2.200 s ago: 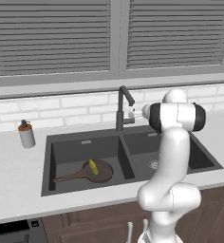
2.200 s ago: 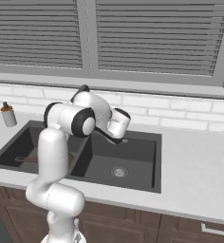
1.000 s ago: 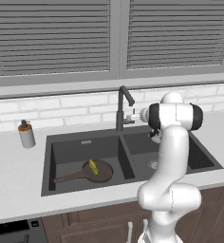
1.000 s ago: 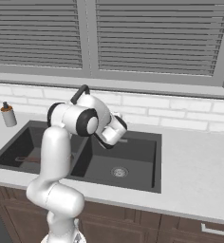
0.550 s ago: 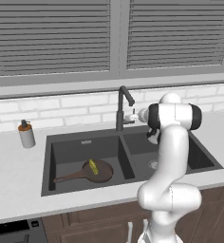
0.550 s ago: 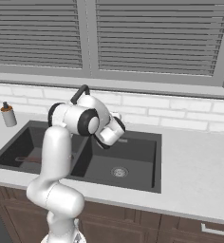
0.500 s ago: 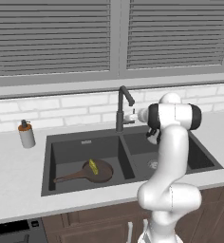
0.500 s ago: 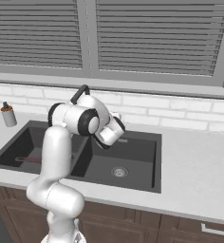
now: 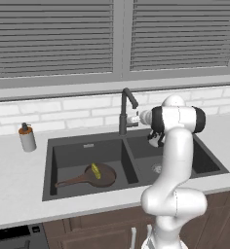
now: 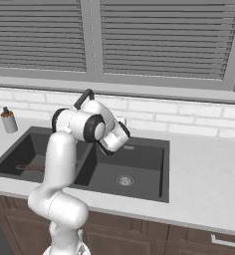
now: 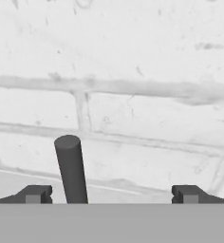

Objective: Pick the pan and sponge and place them into the sink. Then turn on the water.

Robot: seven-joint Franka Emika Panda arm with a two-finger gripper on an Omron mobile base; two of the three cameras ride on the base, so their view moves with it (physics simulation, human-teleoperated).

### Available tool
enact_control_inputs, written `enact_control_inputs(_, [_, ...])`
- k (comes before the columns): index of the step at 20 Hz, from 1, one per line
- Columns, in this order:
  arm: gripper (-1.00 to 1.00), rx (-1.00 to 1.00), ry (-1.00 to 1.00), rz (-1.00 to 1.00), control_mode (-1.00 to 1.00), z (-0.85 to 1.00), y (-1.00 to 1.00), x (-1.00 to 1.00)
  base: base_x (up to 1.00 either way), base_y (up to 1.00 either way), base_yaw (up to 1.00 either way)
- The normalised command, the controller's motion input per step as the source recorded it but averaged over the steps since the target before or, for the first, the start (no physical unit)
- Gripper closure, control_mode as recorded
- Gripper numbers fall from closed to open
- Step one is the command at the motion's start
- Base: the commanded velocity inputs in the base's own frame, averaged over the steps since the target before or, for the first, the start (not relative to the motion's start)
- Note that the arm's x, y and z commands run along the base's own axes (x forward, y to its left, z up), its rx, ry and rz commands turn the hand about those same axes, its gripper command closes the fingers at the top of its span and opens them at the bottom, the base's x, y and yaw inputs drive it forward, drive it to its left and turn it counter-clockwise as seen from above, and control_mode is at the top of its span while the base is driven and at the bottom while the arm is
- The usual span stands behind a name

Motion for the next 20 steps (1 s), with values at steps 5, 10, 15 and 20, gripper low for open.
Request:
enact_control_inputs(5, [-1.0,0.0,0.0,0.0,-1.0,-0.02,0.0,0.04,0.0,0.0,0.0])
enact_control_inputs(10, [-1.0,0.0,0.0,0.0,-1.0,-0.03,-0.24,0.0,0.0,0.0,0.0])
enact_control_inputs(15, [-1.0,0.0,0.0,-0.02,-1.0,0.0,-0.49,0.0,0.0,0.0,0.0])
enact_control_inputs(20, [-1.0,0.01,-0.02,-0.05,-1.0,-0.01,-0.78,0.0,0.0,0.0,0.0])
